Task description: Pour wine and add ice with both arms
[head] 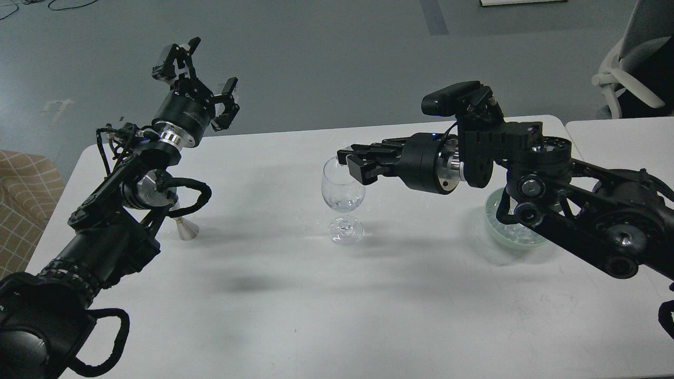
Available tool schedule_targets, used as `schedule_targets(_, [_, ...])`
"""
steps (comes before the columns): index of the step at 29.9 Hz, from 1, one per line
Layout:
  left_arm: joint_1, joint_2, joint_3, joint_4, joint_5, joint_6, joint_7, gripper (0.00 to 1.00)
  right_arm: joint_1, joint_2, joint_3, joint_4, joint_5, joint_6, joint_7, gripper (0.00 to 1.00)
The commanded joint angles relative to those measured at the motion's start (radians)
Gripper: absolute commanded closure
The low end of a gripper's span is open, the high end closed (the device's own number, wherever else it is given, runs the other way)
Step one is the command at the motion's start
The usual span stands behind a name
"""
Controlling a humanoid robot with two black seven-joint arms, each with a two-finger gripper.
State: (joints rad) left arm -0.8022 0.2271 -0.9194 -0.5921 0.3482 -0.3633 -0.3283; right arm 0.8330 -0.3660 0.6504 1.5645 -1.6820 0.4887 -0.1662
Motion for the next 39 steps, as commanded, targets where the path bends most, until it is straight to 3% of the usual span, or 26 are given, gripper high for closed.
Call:
schedule_targets(1, [0.000,0.001,0.001,0.000,-0.001,0.001,-0.001,0.02,0.000,0.002,0.000,0.000,0.001,0.000,-0.001,0.71])
schedule_targets(8, [0.000,0.003,0.001,0.000,0.000,0.000,-0.001,0.02,0.002,0.002,0.002,0.000,0.004,0.000,-0.007,0.64])
schedule_targets(15, [0.000,0.003,0.001,0.000,0.000,0.000,-0.001,0.02,0.002,0.002,0.002,0.000,0.005,0.000,-0.007,0.44])
schedule_targets(23, [0.000,0.006,0.001,0.000,-0.001,0.000,0.000,0.02,0.026,0.004,0.067,-0.003,0.013,0.000,-0.007,0.39])
schedule_targets(25, [0.000,0.008,0.001,0.000,0.000,0.000,-0.001,0.02,0.044,0.002,0.125,-0.014,0.021,0.000,-0.007,0.31])
schedule_targets(26, [0.000,0.009,0.001,0.000,0.000,0.000,0.000,0.02,0.058,0.002,0.179,-0.038,0.021,0.000,-0.006,0.22])
schedule_targets(28, [0.000,0.011,0.001,0.000,0.000,-0.002,0.000,0.02,0.074,0.001,0.242,-0.067,0.024,0.000,-0.004,0.16])
schedule_targets(30, [0.000,0.012,0.001,0.000,0.000,0.000,0.000,0.02,0.090,0.002,0.326,-0.124,0.030,0.000,-0.003,0.03])
schedule_targets(39, [0.000,0.011,0.001,0.001,0.000,0.000,0.000,0.02,0.146,0.038,0.644,-0.458,0.083,0.000,0.010,0.00])
